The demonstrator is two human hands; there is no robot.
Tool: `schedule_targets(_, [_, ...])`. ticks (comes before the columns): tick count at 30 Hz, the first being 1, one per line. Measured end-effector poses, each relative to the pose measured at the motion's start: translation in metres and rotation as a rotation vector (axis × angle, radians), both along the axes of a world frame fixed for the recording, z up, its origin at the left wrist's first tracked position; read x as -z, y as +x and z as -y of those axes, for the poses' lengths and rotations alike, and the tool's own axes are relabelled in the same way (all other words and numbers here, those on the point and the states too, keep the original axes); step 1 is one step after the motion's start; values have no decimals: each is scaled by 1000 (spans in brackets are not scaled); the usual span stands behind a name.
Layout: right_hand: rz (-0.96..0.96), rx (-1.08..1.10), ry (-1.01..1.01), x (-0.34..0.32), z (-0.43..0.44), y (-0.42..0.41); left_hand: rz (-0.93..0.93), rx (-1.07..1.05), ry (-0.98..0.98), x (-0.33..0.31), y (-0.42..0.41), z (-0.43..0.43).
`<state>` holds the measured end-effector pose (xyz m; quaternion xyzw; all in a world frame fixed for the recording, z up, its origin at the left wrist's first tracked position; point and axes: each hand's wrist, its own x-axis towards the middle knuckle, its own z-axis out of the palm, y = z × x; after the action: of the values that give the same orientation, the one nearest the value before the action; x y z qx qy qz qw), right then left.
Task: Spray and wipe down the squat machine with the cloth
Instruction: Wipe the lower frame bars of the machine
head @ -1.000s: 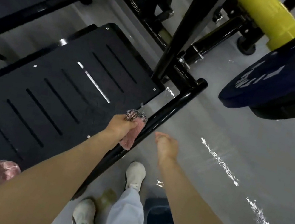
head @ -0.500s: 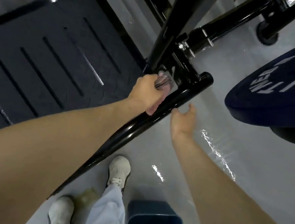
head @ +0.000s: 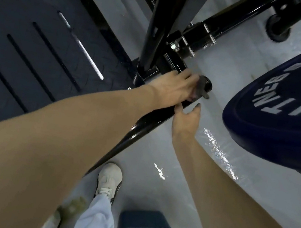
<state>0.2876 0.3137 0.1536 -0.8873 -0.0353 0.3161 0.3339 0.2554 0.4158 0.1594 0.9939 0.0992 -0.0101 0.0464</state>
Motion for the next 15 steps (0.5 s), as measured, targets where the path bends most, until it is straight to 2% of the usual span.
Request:
schedule_targets(4, [-129,142,23,1,-6,5,-146,-93,167,0,-15,-29])
schedule_targets(6, [-163,196,48,1,-11,6,-187,-147,186,0,-20,-37])
schedule_targets(8, [-201,200,70,1,-13,6,-210,-271,114,-3,-17,-31])
schedule_targets(11, [-227,214,94,-1,-12,8,-162,-495,-138,-14,2,-5])
schedule_targets(13, [-255,238,91,-1,-10,7,-120,-385,-216,-18,11,13])
schedule_targets(15, [-261,247,70,0,-7,5,-116,-196,-203,-16,10,20])
